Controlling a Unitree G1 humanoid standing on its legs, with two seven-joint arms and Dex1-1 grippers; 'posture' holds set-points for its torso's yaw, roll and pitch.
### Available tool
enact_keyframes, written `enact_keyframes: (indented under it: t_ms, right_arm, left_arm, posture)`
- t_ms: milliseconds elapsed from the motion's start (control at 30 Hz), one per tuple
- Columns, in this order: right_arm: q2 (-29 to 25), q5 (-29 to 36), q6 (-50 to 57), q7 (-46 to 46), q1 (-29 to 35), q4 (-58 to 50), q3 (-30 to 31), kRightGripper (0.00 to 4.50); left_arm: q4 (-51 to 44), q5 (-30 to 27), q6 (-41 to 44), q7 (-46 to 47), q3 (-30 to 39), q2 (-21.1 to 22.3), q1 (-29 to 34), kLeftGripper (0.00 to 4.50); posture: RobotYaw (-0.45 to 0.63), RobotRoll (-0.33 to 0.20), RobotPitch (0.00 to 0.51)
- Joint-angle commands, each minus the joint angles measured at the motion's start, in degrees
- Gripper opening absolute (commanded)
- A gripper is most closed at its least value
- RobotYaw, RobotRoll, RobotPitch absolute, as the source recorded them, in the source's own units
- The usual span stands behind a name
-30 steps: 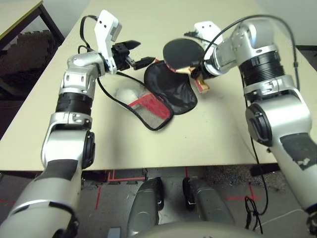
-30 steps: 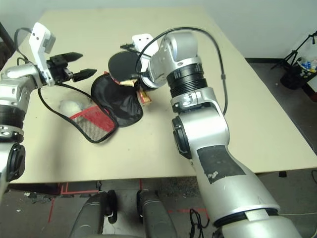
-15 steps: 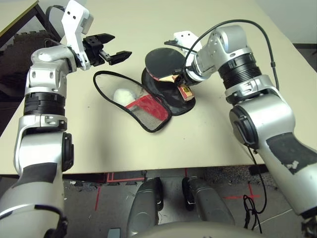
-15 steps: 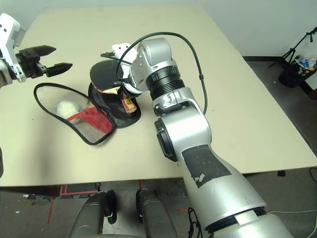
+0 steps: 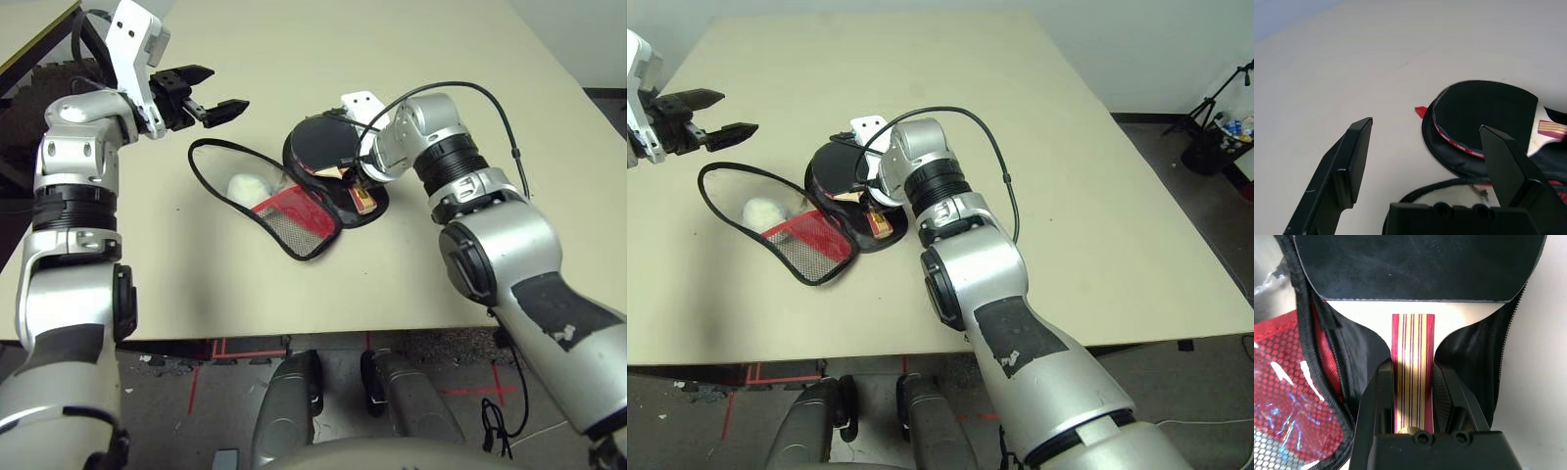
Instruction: Store the ping-pong paddle in its case and zip it.
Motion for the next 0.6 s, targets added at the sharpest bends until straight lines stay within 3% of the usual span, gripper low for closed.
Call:
enact_keyframes:
  t_ms: [33, 600]
  right_arm:
    - [0.72, -0.94, -2.63, 0.28, 0.05, 1.21, -0.67, 1.1]
    - [2.15, -3.15, -4.95, 1.29, 0.57, 2.89, -0.23, 1.1]
  left_arm:
    - [-1.18, -0.38, 0.68, 0.23, 0.97, 1.0, 1.15, 4.5]
    - [-3.07, -0.67, 1.96, 1.02, 1.88, 0.81, 2.26, 4.5]
  posture:
    - [0.02, 0.0, 0.139]
    - [0.03, 0.0, 0.137]
